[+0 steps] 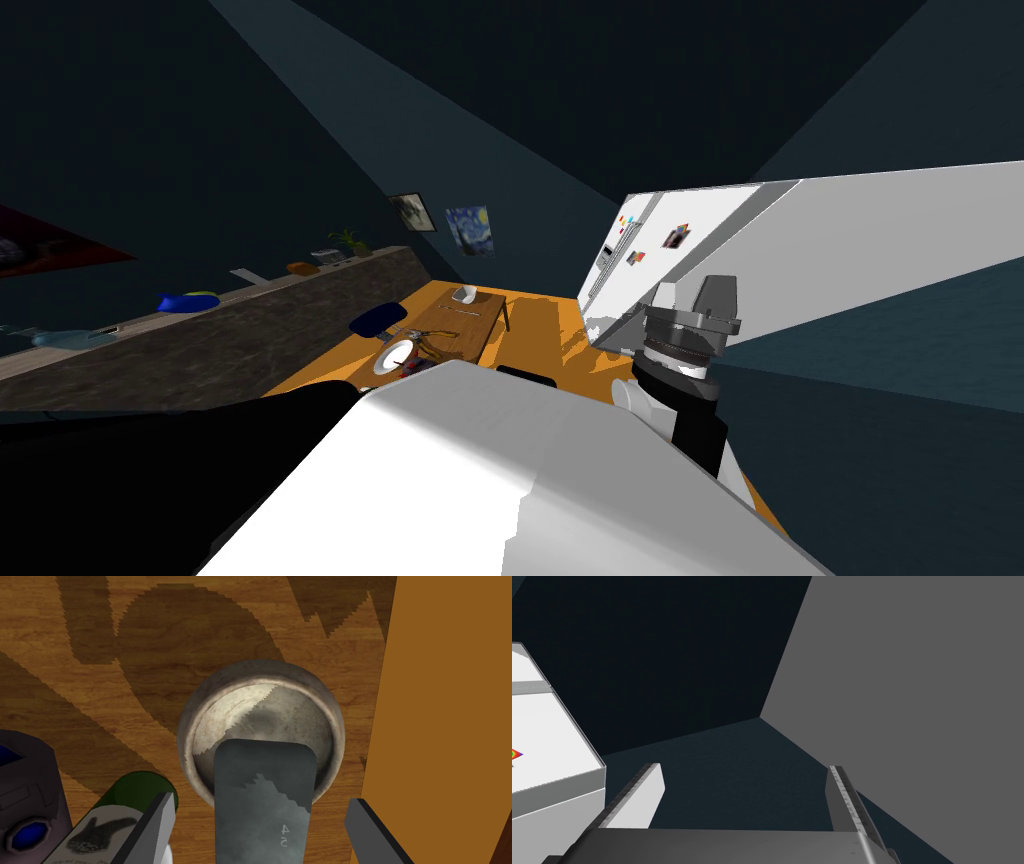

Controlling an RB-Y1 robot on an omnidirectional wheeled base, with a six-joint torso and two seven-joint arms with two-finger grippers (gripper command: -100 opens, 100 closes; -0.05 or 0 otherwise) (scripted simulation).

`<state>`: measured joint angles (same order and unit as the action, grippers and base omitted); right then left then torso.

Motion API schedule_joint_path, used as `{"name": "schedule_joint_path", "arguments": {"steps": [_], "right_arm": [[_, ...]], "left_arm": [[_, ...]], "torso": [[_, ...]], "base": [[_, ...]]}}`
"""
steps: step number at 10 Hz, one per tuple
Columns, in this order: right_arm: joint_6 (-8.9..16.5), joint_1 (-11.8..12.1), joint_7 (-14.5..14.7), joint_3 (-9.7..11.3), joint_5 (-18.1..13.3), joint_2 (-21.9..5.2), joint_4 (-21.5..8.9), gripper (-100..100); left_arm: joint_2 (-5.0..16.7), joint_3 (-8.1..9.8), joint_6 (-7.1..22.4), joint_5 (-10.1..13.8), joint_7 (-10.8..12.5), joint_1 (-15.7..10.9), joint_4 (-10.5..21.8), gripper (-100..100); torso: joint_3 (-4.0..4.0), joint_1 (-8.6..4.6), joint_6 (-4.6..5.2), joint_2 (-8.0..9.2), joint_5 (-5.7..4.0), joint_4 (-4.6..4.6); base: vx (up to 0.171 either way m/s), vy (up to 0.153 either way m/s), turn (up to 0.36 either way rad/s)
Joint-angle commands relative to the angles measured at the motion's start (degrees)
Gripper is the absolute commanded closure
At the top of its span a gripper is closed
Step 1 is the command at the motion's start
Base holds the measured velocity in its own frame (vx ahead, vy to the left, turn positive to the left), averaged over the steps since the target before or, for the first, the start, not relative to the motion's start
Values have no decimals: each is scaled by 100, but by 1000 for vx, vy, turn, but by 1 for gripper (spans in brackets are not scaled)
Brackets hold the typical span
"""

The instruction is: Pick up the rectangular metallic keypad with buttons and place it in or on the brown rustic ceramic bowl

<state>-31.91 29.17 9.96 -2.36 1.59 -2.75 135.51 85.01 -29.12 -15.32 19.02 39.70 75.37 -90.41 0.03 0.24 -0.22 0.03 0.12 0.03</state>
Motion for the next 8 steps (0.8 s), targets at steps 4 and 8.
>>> {"name": "schedule_joint_path", "arguments": {"steps": [4,8], "right_arm": [[0,0,0,0,0,1,0,0],[0,0,0,0,0,1,0,0]], "left_arm": [[460,266,-361,221,79,373,78,-100],[1074,620,-842,517,183,871,183,-100]], "torso": [[2,-21,0,4,-5,1],[1,-22,0,3,-5,0]], "base": [[-10,-39,32],[-15,-53,45]]}}
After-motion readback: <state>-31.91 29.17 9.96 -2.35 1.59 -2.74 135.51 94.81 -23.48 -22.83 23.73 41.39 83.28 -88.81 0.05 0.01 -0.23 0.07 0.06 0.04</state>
